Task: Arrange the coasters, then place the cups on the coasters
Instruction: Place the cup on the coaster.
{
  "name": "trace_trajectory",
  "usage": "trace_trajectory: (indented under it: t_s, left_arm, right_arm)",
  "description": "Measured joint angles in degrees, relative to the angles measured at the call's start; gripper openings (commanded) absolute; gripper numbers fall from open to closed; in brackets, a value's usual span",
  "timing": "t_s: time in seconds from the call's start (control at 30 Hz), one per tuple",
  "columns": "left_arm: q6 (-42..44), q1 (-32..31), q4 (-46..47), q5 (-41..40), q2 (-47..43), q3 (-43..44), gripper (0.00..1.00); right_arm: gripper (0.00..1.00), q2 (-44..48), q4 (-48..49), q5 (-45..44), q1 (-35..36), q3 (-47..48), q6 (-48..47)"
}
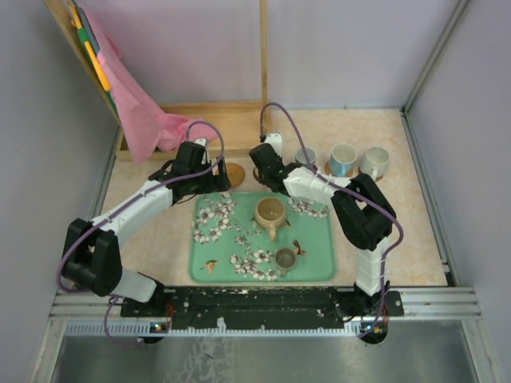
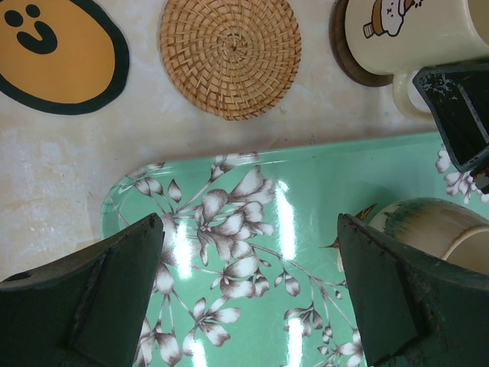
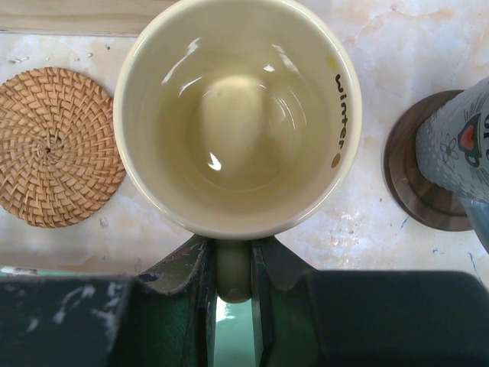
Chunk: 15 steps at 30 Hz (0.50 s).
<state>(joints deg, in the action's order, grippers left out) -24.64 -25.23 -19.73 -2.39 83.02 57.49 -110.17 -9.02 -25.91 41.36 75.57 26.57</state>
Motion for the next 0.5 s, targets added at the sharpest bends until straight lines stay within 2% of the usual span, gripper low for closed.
trace_trajectory:
  t_s: [0.5]
  left_arm:
    - [0.0, 0.0, 0.1, 0.3, 0.0, -0.1, 1.0]
  right_arm:
    - [0.0, -0.2, -1.2, 0.2, 0.0, 0.6, 0.0]
